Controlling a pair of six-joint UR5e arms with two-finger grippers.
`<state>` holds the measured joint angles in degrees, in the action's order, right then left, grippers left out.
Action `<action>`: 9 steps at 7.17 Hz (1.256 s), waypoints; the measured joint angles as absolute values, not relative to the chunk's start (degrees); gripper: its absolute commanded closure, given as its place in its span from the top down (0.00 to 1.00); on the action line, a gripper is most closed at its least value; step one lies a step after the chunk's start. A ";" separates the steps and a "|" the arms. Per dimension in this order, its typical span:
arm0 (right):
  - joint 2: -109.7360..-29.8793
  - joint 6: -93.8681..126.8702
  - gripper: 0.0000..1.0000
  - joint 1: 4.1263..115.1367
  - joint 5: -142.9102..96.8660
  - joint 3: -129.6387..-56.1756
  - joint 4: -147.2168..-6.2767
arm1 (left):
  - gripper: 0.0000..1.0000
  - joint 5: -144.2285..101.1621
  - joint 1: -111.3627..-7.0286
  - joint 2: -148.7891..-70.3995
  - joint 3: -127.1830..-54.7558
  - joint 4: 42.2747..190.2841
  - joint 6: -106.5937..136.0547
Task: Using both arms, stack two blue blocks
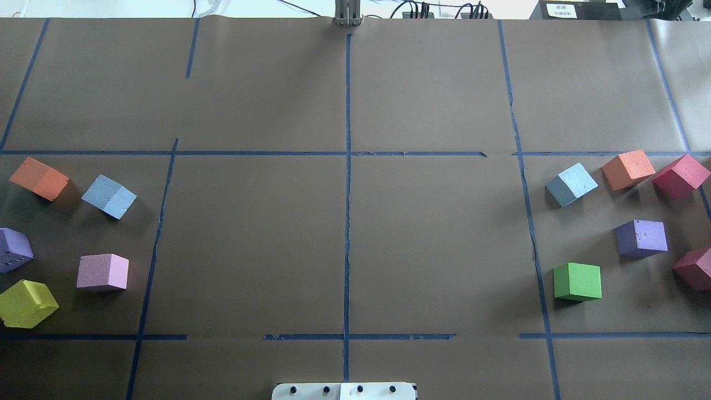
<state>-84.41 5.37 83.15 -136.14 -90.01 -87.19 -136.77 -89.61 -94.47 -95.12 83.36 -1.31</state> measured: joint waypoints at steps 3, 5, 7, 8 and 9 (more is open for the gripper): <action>-84.41 5.76 1.00 83.22 -136.25 -90.97 -87.11 | 1.00 -136.17 -90.38 -94.41 -95.13 83.39 -1.09; -84.45 5.93 1.00 83.23 -136.37 -91.14 -87.10 | 1.00 -136.28 -90.22 -94.42 -95.64 83.44 -0.83; -84.52 5.99 1.00 83.22 -136.40 -91.55 -87.10 | 1.00 -136.81 -89.93 -94.36 -95.81 83.58 -0.86; -84.60 5.92 1.00 83.15 -136.41 -91.77 -87.10 | 1.00 -137.08 -89.74 -93.78 -96.07 83.78 -1.10; -84.72 5.87 1.00 82.94 -136.43 -91.88 -86.82 | 1.00 -137.46 -89.34 -92.75 -96.67 84.51 -1.11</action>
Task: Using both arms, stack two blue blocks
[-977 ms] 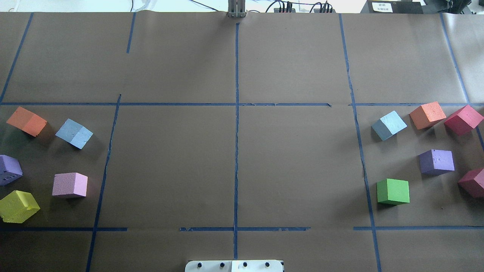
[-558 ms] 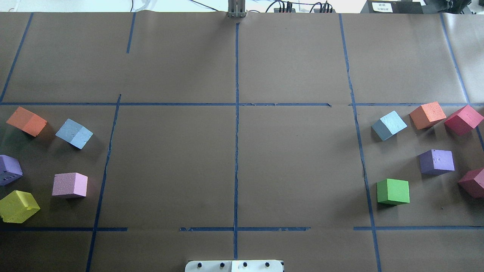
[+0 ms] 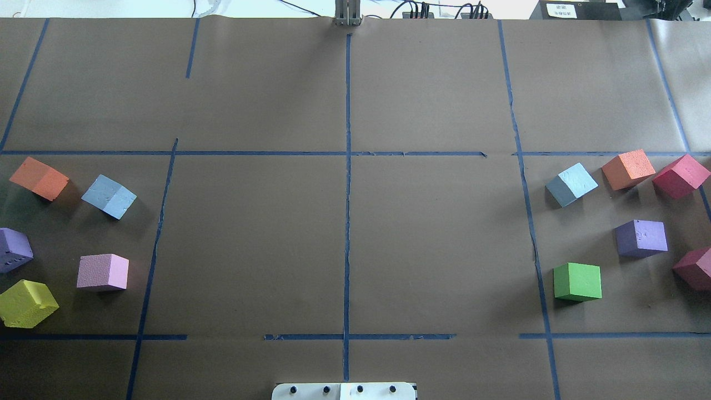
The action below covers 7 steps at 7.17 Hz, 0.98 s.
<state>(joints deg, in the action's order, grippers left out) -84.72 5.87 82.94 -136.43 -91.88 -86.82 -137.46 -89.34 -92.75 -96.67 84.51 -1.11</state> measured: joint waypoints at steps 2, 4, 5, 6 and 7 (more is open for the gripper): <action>-85.60 9.43 0.99 80.25 -136.36 -91.87 -82.08 | 1.00 -137.79 -88.56 -90.05 -97.14 89.58 -1.01; -86.72 23.79 0.98 74.37 -135.74 -91.98 -70.02 | 1.00 -137.88 -88.45 -87.85 -97.19 94.97 -0.62; -87.59 28.17 0.97 70.51 -134.09 -92.07 -62.69 | 1.00 -137.89 -88.42 -87.53 -97.16 95.81 -0.59; -87.47 30.11 0.95 65.92 -130.50 -92.94 -58.40 | 1.00 -137.92 -88.42 -87.41 -97.14 96.13 -0.59; -86.97 30.90 0.93 61.76 -126.93 -94.50 -56.70 | 1.00 -137.96 -88.42 -87.39 -97.17 96.23 -0.59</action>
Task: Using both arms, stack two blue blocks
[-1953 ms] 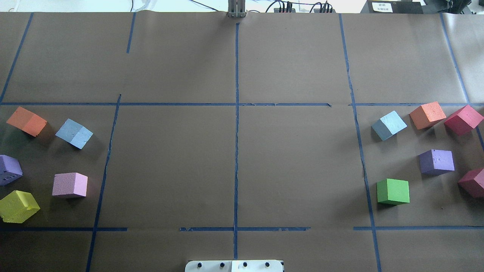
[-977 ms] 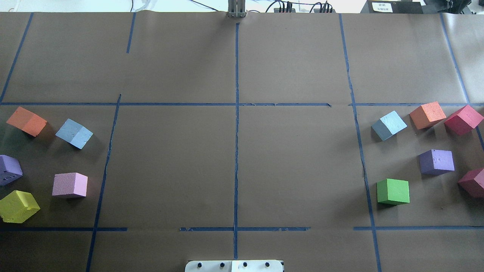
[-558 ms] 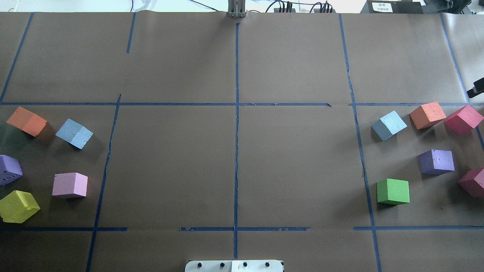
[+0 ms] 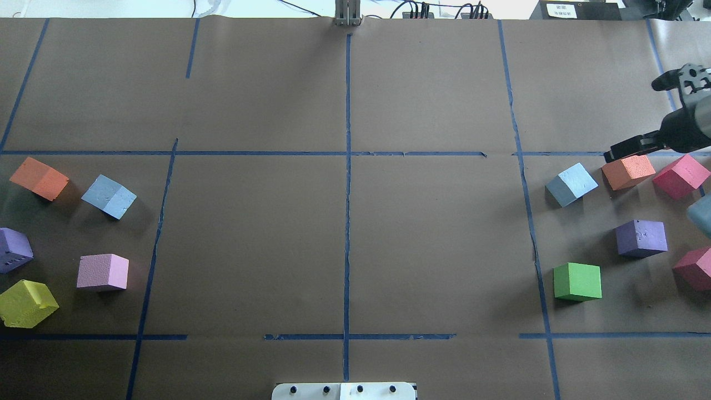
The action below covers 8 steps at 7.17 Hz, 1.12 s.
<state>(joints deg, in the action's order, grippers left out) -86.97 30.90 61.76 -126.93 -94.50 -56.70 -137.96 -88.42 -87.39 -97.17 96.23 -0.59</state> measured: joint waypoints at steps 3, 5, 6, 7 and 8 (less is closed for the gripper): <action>-86.58 28.54 0.93 54.32 -121.50 -96.42 -55.93 | 1.00 -137.99 -88.42 -87.31 -97.16 96.32 -0.61; -87.14 22.21 0.94 52.84 -120.10 -95.95 -56.08 | 1.00 -138.04 -88.42 -87.28 -97.14 96.33 -0.61; -87.34 20.68 0.94 52.67 -119.87 -95.41 -56.13 | 1.00 -138.21 -88.42 -87.25 -97.15 96.33 -0.61; -87.18 20.05 0.93 52.48 -119.77 -94.11 -56.05 | 1.00 -138.77 -88.42 -87.18 -97.16 96.33 -0.61; -86.84 19.83 0.81 52.11 -119.75 -92.69 -55.93 | 1.00 -139.35 -88.42 -87.09 -97.18 96.33 -0.62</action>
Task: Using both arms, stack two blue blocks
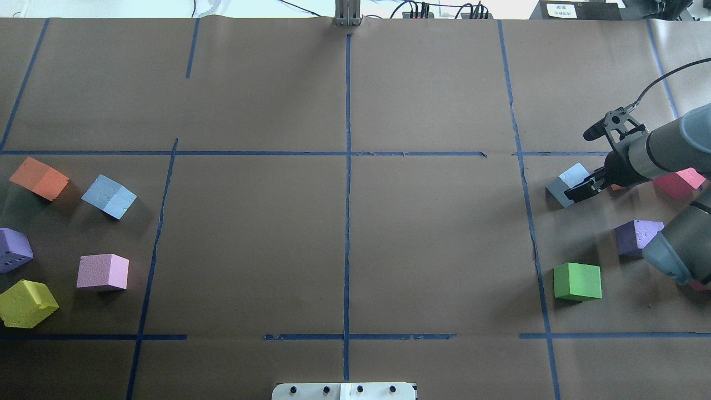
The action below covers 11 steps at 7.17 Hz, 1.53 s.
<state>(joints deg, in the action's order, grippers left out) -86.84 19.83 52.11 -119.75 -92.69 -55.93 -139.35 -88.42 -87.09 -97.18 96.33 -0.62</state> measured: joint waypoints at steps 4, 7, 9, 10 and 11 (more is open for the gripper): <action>-84.48 20.28 0.00 51.13 -120.35 -92.17 -56.40 | 1.00 -140.07 -88.42 -86.93 -97.28 96.33 -0.62; -78.67 34.81 0.00 49.05 -120.25 -100.35 -64.40 | 1.00 -140.71 -88.42 -86.92 -97.29 96.33 -0.62; -70.94 54.89 0.01 40.67 -114.95 -102.24 -68.58 | 1.00 -141.33 -88.42 -86.92 -97.34 96.33 -0.62; -64.79 64.53 0.01 35.78 -110.33 -102.10 -74.58 | 1.00 -141.96 -88.42 -86.92 -97.32 96.33 -0.62; -58.84 71.51 0.02 31.93 -106.46 -101.34 -81.25 | 1.00 -142.29 -88.42 -86.92 -97.28 96.33 -0.62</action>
